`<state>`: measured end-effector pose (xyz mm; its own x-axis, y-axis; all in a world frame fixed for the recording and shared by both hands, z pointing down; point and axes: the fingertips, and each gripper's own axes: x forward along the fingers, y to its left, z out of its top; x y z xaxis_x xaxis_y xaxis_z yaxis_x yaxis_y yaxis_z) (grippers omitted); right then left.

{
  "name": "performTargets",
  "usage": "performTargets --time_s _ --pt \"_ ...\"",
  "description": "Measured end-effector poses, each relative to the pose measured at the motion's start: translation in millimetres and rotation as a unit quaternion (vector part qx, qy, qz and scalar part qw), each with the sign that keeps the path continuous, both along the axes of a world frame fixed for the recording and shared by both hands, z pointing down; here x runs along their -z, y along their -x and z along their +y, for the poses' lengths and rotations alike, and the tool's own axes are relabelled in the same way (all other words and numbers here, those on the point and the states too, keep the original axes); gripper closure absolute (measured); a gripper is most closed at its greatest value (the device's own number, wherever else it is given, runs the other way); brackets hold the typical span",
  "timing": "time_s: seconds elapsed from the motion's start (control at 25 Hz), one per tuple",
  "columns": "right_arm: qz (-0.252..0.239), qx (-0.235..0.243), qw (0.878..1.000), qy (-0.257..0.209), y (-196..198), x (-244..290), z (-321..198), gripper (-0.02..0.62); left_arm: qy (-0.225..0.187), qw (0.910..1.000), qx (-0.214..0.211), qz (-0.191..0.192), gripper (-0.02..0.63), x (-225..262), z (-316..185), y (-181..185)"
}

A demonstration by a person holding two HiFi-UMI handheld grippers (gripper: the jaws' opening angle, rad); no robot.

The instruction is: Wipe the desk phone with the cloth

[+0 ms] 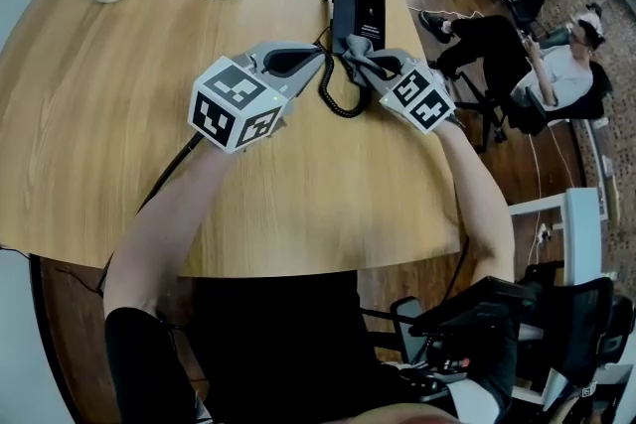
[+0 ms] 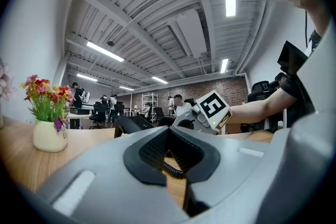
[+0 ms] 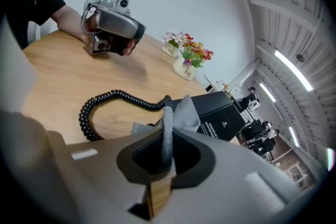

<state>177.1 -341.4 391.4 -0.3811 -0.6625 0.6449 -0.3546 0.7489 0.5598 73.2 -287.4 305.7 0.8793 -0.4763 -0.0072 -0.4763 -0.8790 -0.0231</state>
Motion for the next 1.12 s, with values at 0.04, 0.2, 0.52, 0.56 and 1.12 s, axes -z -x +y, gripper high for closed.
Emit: performTargets --time_s 0.04,0.2,0.52,0.56,1.12 --pt "-0.006 0.000 1.000 0.002 -1 6 -1 0.575 0.000 1.0000 0.000 0.000 0.603 0 0 0" --pt "-0.080 -0.050 0.993 -0.063 -15 61 -51 0.575 0.002 1.0000 -0.001 -0.003 0.603 -2 -1 -1" --pt "-0.144 -0.149 0.964 -0.166 -34 115 -169 0.575 0.004 1.0000 -0.004 -0.003 0.603 -3 0 -3" --pt "-0.141 -0.156 0.964 -0.160 -36 110 -177 0.575 0.005 1.0000 -0.005 -0.002 0.603 -3 0 -3" --pt "-0.045 -0.075 0.991 -0.104 -21 26 -62 0.575 0.002 1.0000 -0.005 -0.004 0.603 -1 1 0"
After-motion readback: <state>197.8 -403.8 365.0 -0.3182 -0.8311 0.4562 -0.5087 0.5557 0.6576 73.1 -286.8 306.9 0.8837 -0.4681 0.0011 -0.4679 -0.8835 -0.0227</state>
